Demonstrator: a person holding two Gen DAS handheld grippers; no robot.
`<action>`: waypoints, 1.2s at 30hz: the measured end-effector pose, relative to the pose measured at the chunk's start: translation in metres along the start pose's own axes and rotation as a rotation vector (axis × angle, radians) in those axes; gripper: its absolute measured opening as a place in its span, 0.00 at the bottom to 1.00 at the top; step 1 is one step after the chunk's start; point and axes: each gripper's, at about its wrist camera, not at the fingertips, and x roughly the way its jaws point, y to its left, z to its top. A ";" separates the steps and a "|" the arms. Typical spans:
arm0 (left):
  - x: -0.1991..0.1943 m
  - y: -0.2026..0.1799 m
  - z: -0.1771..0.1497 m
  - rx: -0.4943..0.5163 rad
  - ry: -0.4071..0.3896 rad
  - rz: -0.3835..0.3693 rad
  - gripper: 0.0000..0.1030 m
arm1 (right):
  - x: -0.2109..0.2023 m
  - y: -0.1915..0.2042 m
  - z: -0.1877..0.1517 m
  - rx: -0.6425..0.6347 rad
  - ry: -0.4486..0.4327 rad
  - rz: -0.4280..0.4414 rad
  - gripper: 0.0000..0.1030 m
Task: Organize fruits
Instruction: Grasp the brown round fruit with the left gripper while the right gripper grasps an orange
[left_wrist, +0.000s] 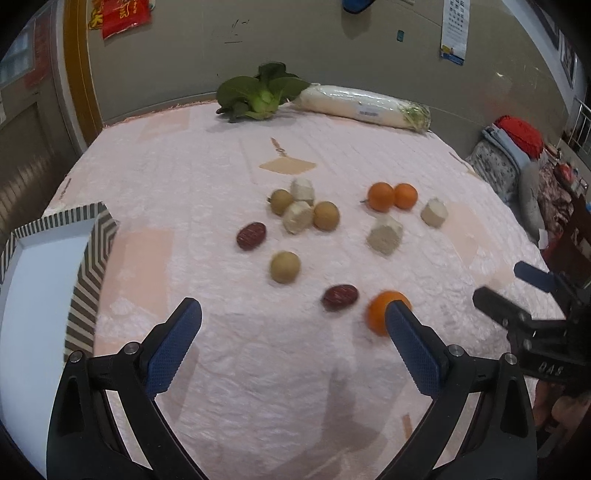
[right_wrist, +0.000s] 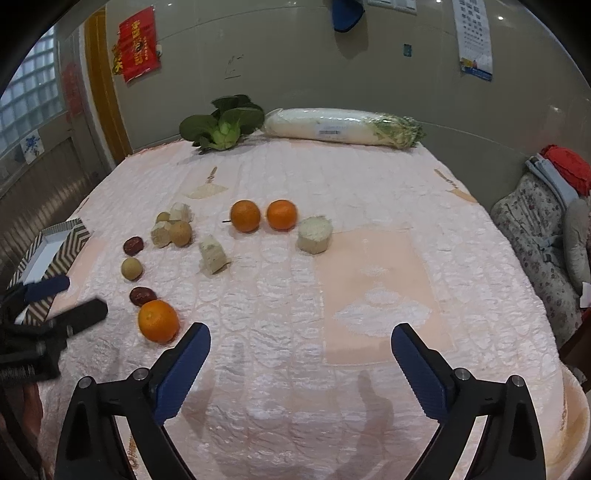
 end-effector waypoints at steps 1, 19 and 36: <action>0.001 0.005 0.003 -0.006 0.011 -0.002 0.98 | 0.001 0.002 0.000 -0.007 0.001 0.005 0.95; 0.063 0.008 0.025 -0.015 0.170 0.024 0.54 | 0.015 0.027 0.002 -0.069 0.012 0.123 0.80; 0.042 0.020 0.021 -0.033 0.117 0.043 0.22 | 0.036 0.081 -0.004 -0.243 0.067 0.293 0.48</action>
